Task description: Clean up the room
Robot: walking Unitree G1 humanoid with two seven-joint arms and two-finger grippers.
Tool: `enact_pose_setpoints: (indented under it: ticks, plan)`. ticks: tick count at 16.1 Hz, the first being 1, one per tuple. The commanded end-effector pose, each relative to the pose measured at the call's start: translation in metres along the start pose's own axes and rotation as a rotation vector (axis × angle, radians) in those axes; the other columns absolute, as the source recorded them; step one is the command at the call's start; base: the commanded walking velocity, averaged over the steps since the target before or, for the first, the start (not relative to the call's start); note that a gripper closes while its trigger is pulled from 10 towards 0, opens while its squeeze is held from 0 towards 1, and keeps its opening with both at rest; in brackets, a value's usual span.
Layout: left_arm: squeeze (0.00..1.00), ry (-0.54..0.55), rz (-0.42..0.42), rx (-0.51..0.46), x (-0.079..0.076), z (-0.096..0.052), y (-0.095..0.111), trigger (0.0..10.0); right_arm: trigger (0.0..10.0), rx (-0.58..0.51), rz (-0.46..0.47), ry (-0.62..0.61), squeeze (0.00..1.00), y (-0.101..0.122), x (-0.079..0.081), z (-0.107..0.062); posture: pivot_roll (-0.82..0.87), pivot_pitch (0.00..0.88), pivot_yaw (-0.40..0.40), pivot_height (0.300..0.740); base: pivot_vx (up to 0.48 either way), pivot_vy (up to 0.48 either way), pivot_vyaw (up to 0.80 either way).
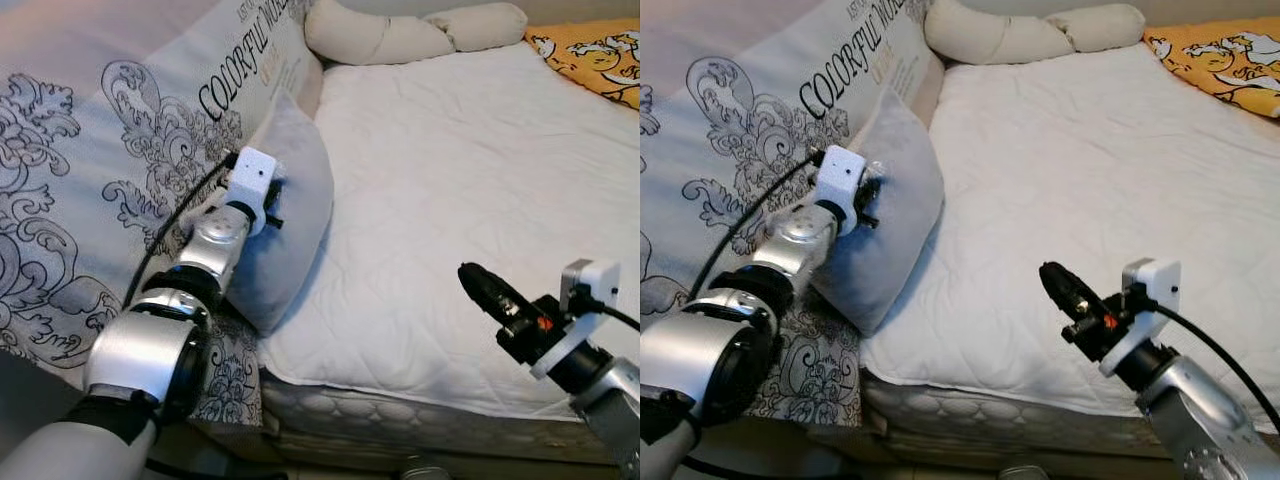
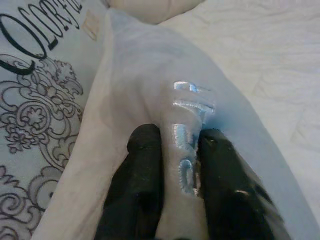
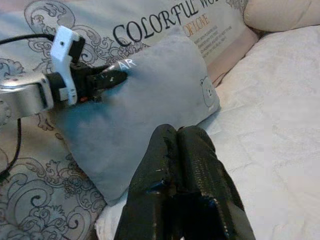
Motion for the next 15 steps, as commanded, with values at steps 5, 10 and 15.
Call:
enact_pose_setpoints:
  ticks: [5,10,15]
  plan:
    - [1.00,-0.124,-0.159,-0.235,0.012,-0.009,0.054,10.0,10.0,-0.009,0.025,-0.094,0.00,-0.003,-0.009,0.012,-0.22,0.000,0.111,0.740,0.000,0.000,0.00]
    - [1.00,-0.170,-0.178,-0.314,-0.009,-0.051,0.045,10.0,10.0,0.009,0.028,-0.205,0.00,-0.008,-0.006,0.017,-0.16,0.000,0.080,0.740,0.000,0.000,0.00]
    - [0.78,-0.005,-0.235,-0.248,-0.005,-0.094,0.014,10.0,10.0,0.096,0.031,-0.346,0.00,-0.028,-0.016,0.025,-0.11,0.000,0.043,0.740,0.000,0.000,0.00]
Point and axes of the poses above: a point about 5 cm out from each wrist's last joint towards the gripper, its own z axis pointing out of the wrist towards the gripper, its own y axis along the axis of the wrist's last joint, x = y × z, the point moved 5 cm from there along z, pointing out of the wrist towards the gripper, and after that the axes turned 14 degrees about -z, right-handed, at the moved point
